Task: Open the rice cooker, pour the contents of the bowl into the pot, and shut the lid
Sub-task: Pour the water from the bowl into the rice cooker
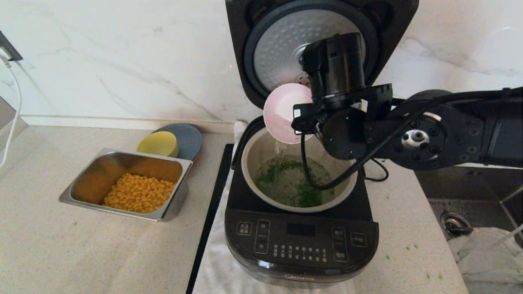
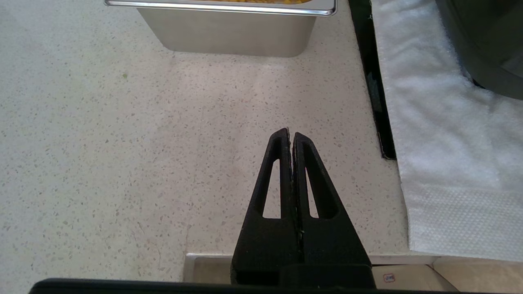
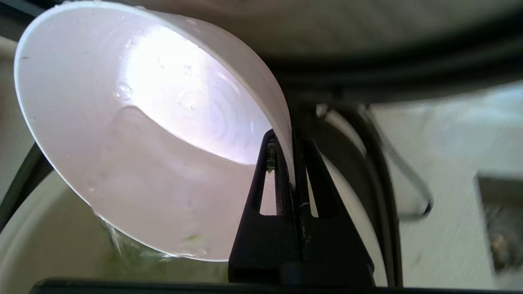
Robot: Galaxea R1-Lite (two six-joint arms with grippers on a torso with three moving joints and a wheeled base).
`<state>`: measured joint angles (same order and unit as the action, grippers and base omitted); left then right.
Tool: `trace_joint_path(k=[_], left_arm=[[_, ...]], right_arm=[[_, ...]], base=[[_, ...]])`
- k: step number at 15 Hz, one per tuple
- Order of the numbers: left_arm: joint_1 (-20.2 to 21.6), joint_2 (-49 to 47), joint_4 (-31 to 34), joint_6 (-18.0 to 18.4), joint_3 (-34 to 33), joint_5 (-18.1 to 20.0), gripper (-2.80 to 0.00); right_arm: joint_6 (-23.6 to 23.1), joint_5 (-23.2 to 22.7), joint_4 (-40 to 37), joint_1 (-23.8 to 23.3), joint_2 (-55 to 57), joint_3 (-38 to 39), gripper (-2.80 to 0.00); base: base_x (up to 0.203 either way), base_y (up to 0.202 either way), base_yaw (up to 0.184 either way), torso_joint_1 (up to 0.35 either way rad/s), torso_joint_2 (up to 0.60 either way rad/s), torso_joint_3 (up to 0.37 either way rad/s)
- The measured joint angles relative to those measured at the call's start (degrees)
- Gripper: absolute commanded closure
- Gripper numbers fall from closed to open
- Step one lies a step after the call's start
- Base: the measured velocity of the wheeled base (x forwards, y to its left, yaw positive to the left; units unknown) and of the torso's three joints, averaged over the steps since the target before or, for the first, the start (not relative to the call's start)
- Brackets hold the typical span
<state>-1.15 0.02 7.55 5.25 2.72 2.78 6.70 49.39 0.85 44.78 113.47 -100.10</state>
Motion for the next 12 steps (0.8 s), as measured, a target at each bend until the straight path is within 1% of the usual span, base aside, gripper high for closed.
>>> trace_joint_path(k=[2,4,6,8,9,10,11,12], left_arm=[[0.0,0.0,-0.02,-0.01,0.0,0.01,0.0],[0.02,0.0,0.02,-0.02,0.0,0.02,0.0],[0.0,0.0,0.0,0.0,0.0,0.01,0.0],[0.0,0.0,0.0,0.0,0.0,0.02,0.0],[0.0,0.0,0.02,0.0,0.0,0.02,0.0],[0.0,0.0,0.02,0.0,0.0,0.02,0.0],[0.0,0.0,0.0,0.0,0.0,0.02,0.0],[0.01,0.0,0.0,0.01,0.0,0.02,0.0]], right_arm=[[-7.86,1.32,11.91,0.33,0.43,5.12,0.0],[-16.98,1.96,26.43,0.45,1.12,11.18,0.0],[-27.52,2.12,43.25,0.48,2.41,16.68,0.0],[-37.79,2.13,59.65,0.5,4.38,20.55,0.0],[-42.18,2.12,67.06,0.54,5.2,22.19,0.0],[-44.04,2.07,71.88,0.56,5.47,23.05,0.0],[-44.34,2.01,74.1,0.73,5.38,23.58,0.0],[-44.37,1.96,74.67,1.18,5.03,24.38,0.0]], base=[[0.0,0.0,0.0,0.0,0.0,0.0],[0.0,0.0,0.0,0.0,0.0,0.0],[0.0,0.0,0.0,0.0,0.0,0.0],[0.0,0.0,0.0,0.0,0.0,0.0],[0.0,0.0,0.0,0.0,0.0,0.0],[0.0,0.0,0.0,0.0,0.0,0.0],[0.0,0.0,0.0,0.0,0.0,0.0],[0.0,0.0,0.0,0.0,0.0,0.0]])
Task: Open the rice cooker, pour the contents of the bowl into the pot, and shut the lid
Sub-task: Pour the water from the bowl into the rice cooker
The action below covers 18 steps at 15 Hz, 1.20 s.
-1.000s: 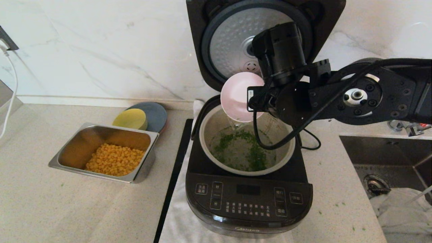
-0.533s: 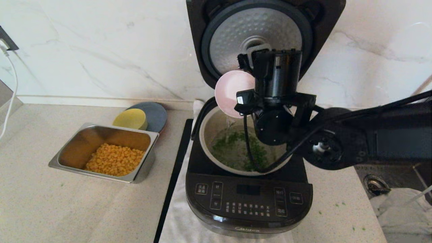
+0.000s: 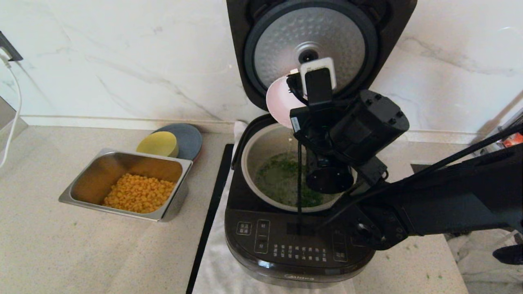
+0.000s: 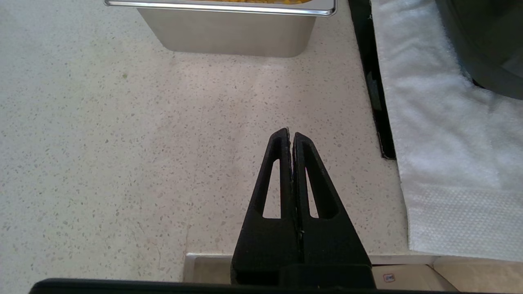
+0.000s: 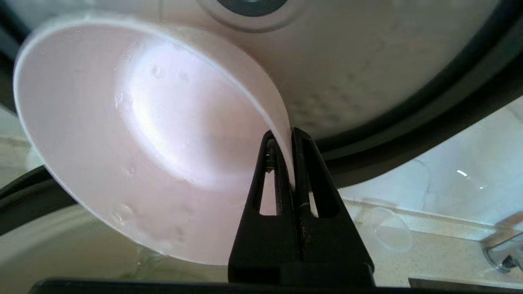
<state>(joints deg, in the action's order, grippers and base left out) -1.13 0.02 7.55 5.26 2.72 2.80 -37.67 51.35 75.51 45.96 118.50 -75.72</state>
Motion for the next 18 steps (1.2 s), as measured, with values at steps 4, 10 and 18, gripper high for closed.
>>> trace_joint_path(k=[4,10,18], left_arm=[[-0.01,0.0,0.0,0.0,0.0,0.0,0.0],[-0.01,0.0,-0.02,-0.01,0.0,-0.01,0.0],[0.01,0.0,-0.02,-0.02,0.0,0.02,0.0]], right_arm=[[-0.01,-0.09,1.69,2.5,-2.22,3.08,0.0],[-0.11,0.47,3.62,4.65,-2.93,6.08,0.0],[3.38,6.97,-12.92,9.0,-13.71,8.52,0.0]], base=[[0.0,0.0,0.0,0.0,0.0,0.0],[0.0,0.0,0.0,0.0,0.0,0.0],[0.0,0.0,0.0,0.0,0.0,0.0]])
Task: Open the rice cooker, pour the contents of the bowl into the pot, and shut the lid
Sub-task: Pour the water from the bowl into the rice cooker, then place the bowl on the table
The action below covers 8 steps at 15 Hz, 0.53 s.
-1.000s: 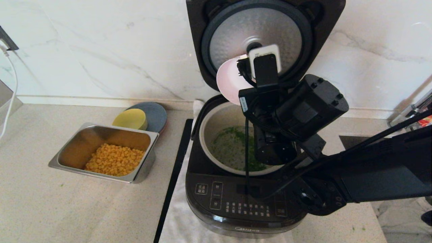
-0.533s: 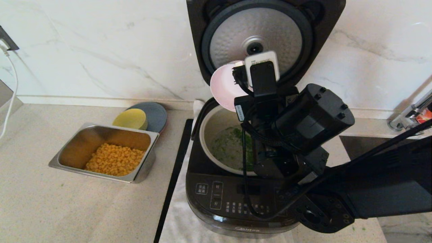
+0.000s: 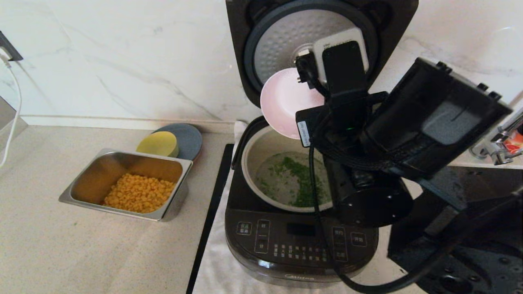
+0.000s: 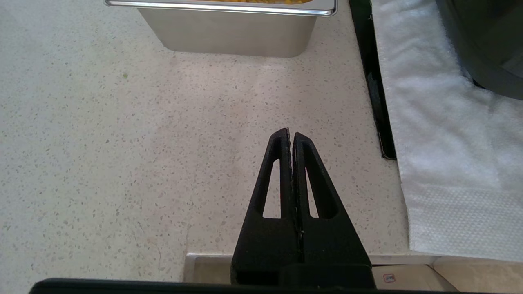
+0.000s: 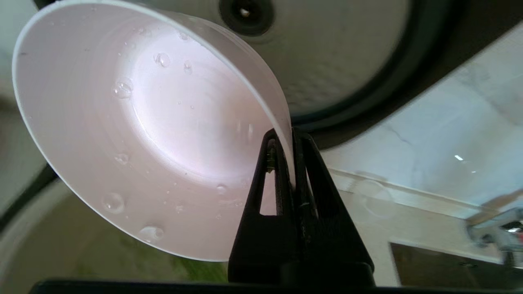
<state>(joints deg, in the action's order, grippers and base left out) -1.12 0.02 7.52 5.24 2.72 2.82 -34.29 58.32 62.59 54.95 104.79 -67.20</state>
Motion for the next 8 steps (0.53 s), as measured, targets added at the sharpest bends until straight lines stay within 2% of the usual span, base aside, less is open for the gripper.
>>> trace_joint_path(k=[4,8], left_arm=[[-0.02,0.0,0.02,-0.01,0.0,-0.04,0.0],[-0.02,0.0,0.0,0.03,0.0,-0.02,0.0]], right_arm=[[3.12,-1.03,-15.41,-0.15,-9.31,4.75,0.0],[9.84,-6.72,-37.61,-2.98,-18.45,8.39,0.0]], base=[[0.0,0.0,0.0,0.0,0.0,0.0],[0.0,0.0,0.0,0.0,0.0,0.0]])
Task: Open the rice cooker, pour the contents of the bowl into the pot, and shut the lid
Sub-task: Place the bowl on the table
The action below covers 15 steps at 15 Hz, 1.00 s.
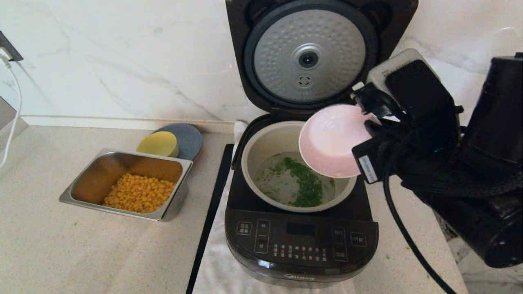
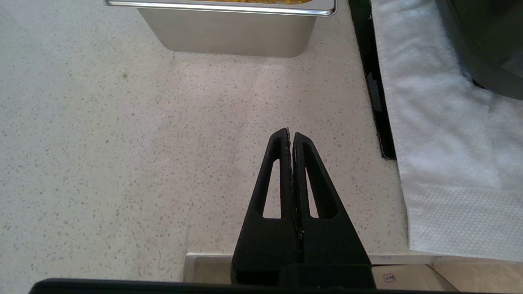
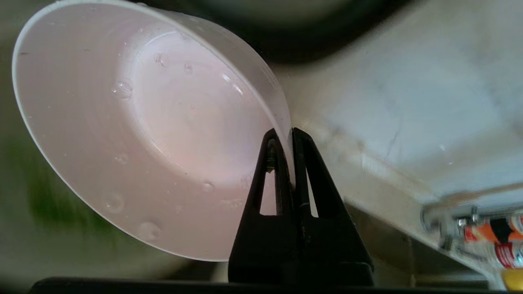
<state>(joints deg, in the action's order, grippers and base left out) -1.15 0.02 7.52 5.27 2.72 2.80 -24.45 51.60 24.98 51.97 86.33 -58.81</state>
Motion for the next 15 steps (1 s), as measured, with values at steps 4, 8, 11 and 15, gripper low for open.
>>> trace_joint_path(k=[4,8,11,15], left_arm=[[0.0,0.0,0.01,-0.01,0.0,0.01,0.0],[0.01,0.0,0.02,-0.01,0.0,-0.02,0.0],[0.01,0.0,0.02,-0.01,0.0,-0.02,0.0],[0.0,0.0,0.02,-0.01,0.0,-0.02,0.0]], right_arm=[[12.47,-13.14,-23.2,-11.57,-6.05,-2.35,0.0],[21.48,-30.59,-39.98,-28.76,-9.52,-5.91,0.0],[24.88,-44.16,-47.57,-44.13,-11.08,-6.95,0.0],[26.7,-61.19,-57.75,-61.5,-11.17,-4.73,0.0]], base=[[0.0,0.0,0.0,0.0,0.0,0.0],[0.0,0.0,0.0,0.0,0.0,0.0],[0.0,0.0,0.0,0.0,0.0,0.0],[0.0,0.0,0.0,0.0,0.0,0.0]])
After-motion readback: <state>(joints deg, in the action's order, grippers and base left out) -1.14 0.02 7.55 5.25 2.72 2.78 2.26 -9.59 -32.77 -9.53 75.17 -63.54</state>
